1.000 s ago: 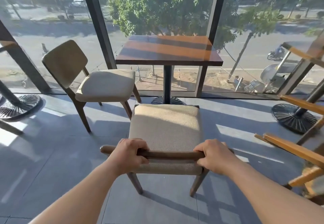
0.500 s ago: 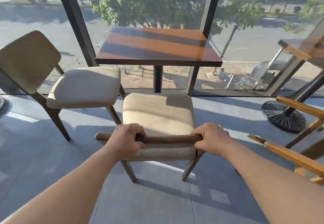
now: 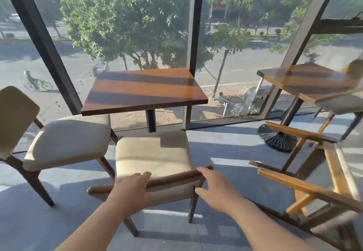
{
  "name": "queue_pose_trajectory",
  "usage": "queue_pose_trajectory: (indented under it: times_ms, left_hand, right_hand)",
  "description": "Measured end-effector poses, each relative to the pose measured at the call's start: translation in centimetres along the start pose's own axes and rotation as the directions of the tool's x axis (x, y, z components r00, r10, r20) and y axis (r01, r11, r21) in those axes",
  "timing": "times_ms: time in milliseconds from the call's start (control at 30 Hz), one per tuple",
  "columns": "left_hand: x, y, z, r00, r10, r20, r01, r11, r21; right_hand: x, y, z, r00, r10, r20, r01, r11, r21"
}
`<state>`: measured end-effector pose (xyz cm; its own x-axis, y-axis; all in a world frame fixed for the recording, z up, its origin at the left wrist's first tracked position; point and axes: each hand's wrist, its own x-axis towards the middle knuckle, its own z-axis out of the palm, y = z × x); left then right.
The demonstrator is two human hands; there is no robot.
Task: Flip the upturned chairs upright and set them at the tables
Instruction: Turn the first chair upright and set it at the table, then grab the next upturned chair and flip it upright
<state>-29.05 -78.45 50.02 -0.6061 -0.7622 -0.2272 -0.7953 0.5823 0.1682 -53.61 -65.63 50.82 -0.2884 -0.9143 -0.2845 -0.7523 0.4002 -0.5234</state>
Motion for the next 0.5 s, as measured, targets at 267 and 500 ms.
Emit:
queue_pose_trajectory:
  times_ms: [267,500]
  left_hand:
    - [-0.9,21.9,-5.6,0.990,0.139,0.035,-0.138,0.990,-0.041]
    - [-2.9,51.6,-9.1,0.902,0.427,-0.062,-0.426,0.904,0.034]
  right_hand:
    - [-20.3,15.2,-12.0,0.924,0.380,-0.037,-0.375,0.922,0.091]
    - [-37.6,30.2,-26.3,0.805,0.503,-0.314,-0.479,0.864,0.156]
